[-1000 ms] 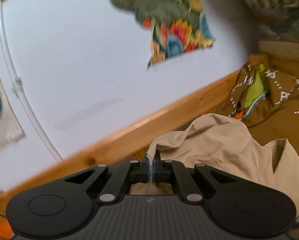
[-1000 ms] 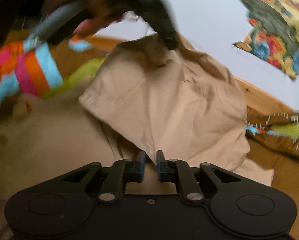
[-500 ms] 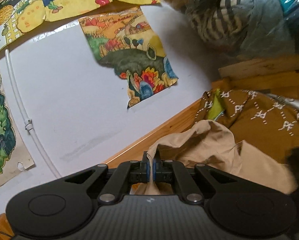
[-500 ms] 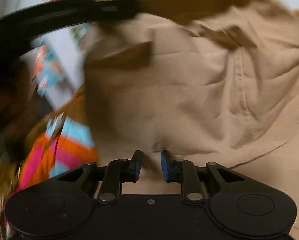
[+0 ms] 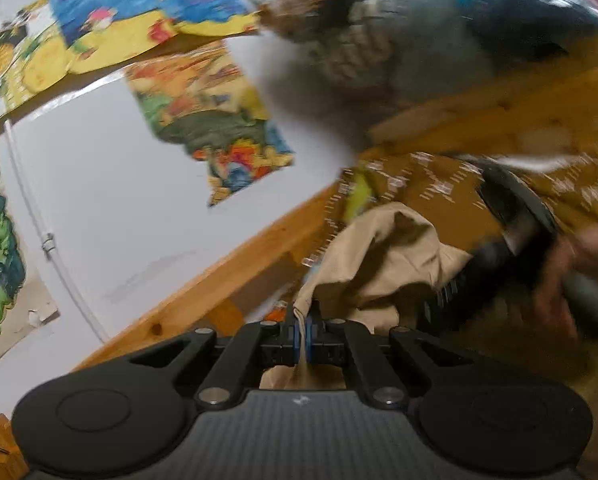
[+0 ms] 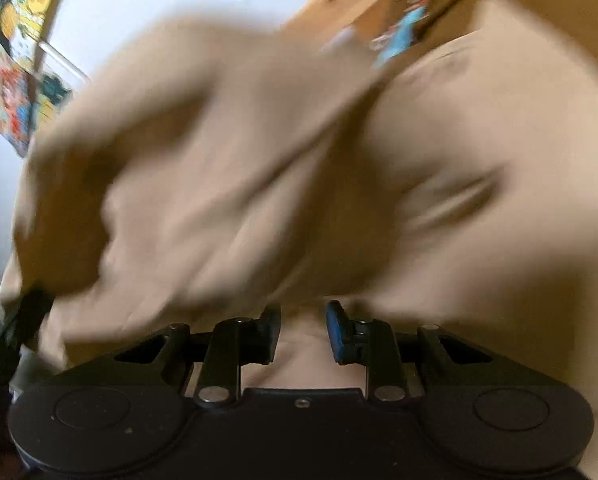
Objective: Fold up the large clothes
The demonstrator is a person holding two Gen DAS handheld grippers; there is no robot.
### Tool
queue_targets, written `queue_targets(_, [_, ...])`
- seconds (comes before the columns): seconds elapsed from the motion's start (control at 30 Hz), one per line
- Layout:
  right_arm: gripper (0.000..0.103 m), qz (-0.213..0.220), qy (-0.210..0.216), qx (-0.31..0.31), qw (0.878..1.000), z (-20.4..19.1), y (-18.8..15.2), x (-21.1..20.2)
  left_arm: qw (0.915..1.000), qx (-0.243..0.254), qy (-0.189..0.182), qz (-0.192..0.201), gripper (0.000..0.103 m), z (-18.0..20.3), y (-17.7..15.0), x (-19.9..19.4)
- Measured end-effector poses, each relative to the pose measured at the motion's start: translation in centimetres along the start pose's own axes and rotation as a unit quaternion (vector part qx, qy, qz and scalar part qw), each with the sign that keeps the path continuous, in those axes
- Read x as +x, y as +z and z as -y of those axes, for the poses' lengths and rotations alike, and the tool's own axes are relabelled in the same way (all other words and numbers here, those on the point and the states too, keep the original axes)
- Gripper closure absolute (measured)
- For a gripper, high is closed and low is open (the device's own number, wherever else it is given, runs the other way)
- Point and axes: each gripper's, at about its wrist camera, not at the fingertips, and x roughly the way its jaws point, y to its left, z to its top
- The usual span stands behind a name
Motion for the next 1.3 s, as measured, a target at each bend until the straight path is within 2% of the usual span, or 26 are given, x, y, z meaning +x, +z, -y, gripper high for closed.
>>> queue_targets(0.07, [0.074,0.004,-0.005,0.021,1.0,1.8,0.8,-1.3,0.9998,0.007,-0.018,0.002,0.101,1.9,-1.1,-1.2])
queue_targets(0.13, [0.074,0.013,0.009,0.062,0.998,3.0,2.0,-1.6,0.9992,0.021,-0.035,-0.001,0.101,3.9,-1.8,-2.0])
queue_targets(0.17, [0.074,0.02,0.024,0.08,0.996,3.3,2.8,-1.8,0.9985,0.031,-0.044,-0.009,0.1,4.9,-2.2,-2.1])
queue_targets(0.23, [0.074,0.026,0.032,0.077,0.996,3.3,4.1,-1.7,0.9969,0.042,-0.056,-0.037,0.097,6.3,-2.8,-1.7])
queue_targets(0.3, [0.074,0.018,0.036,0.054,0.998,2.9,4.5,-1.6,0.9943,0.03,-0.07,-0.074,0.086,6.9,-3.2,-1.3])
queue_targets(0.33, [0.071,0.015,0.027,0.034,0.999,2.9,4.4,-2.0,0.9926,0.014,-0.082,-0.088,0.084,6.8,-3.4,-1.5])
queue_targets(0.37, [0.063,0.012,0.009,0.013,1.0,3.1,4.2,-2.4,0.991,-0.004,-0.093,-0.096,0.075,6.5,-3.7,-1.8])
queue_targets(0.4, [0.062,0.006,-0.01,-0.005,1.0,3.2,3.9,-3.2,0.9894,-0.022,-0.1,-0.103,0.064,6.1,-4.0,-2.2])
queue_targets(0.47, [0.058,-0.006,-0.041,-0.033,0.999,4.3,4.1,-5.0,0.9853,-0.065,-0.102,-0.12,0.056,5.0,-4.7,-3.2])
queue_targets(0.53, [0.052,-0.01,-0.054,-0.05,0.997,4.9,3.6,-6.9,0.9798,-0.106,-0.097,-0.14,0.056,3.7,-5.6,-4.0])
queue_targets(0.57, [0.047,-0.012,-0.059,-0.051,0.997,5.3,3.2,-8.1,0.9765,-0.128,-0.083,-0.152,0.056,2.9,-6.1,-4.3])
queue_targets(0.63, [0.047,-0.012,-0.054,-0.039,0.998,6.2,2.7,-9.8,0.9666,-0.181,-0.052,-0.173,0.056,0.9,-7.2,-4.7])
queue_targets(0.7, [0.045,-0.01,-0.045,-0.018,0.999,6.6,2.4,-11.2,0.948,-0.255,-0.022,-0.189,0.056,-1.8,-8.3,-4.8])
queue_targets(0.77, [0.035,0.002,-0.032,0.009,0.999,7.2,2.2,-12.5,0.9219,-0.334,0.005,-0.196,0.056,-4.7,-9.3,-4.7])
queue_targets(0.8, [0.034,0.011,-0.022,0.026,0.999,7.0,2.8,-12.6,0.91,-0.365,0.012,-0.196,0.056,-5.8,-9.6,-4.6])
queue_targets(0.9, [0.028,0.041,0.013,0.094,0.995,8.2,3.6,-12.5,0.8631,-0.463,0.004,-0.202,0.053,-9.1,-10.8,-3.3])
queue_targets(0.97, [0.028,0.042,0.01,0.109,0.993,7.8,4.7,-11.3,0.8289,-0.514,-0.009,-0.22,0.052,-10.2,-11.7,-1.4])
queue_targets(1.03, [0.028,0.032,-0.002,0.093,0.995,6.8,5.3,-9.6,0.8069,-0.543,-0.015,-0.232,0.052,-10.7,-12.4,0.2])
queue_targets(1.1, [0.031,0.014,-0.028,0.063,0.998,5.5,5.7,-7.6,0.8039,-0.541,-0.014,-0.247,0.054,-10.4,-12.6,1.8])
queue_targets(1.13, [0.036,0.009,-0.036,0.051,0.998,5.1,5.6,-6.8,0.8042,-0.534,-0.014,-0.26,0.067,-10.2,-12.5,2.8])
queue_targets(1.17, [0.046,0.007,-0.045,0.04,0.998,4.7,5.4,-6.0,0.8068,-0.525,-0.015,-0.271,0.096,-10.0,-12.3,3.7])
queue_targets(1.2, [0.054,0.01,-0.057,0.027,0.998,4.3,5.2,-5.5,0.8124,-0.51,-0.009,-0.282,0.099,-9.9,-12.0,4.6])
queue_targets(1.23, [0.077,0.016,-0.073,0.007,0.997,4.0,4.9,-5.3,0.8249,-0.492,0.005,-0.279,0.101,-9.9,-11.4,5.2])
queue_targets(1.27, [0.099,0.024,-0.088,-0.022,0.996,3.6,4.5,-5.2,0.8431,-0.469,0.017,-0.262,0.102,-10.0,-10.5,5.3])
queue_targets(1.3, [0.099,0.037,-0.102,-0.053,0.993,2.9,4.0,-5.3,0.8591,-0.447,0.034,-0.247,0.102,-10.0,-9.5,5.4])
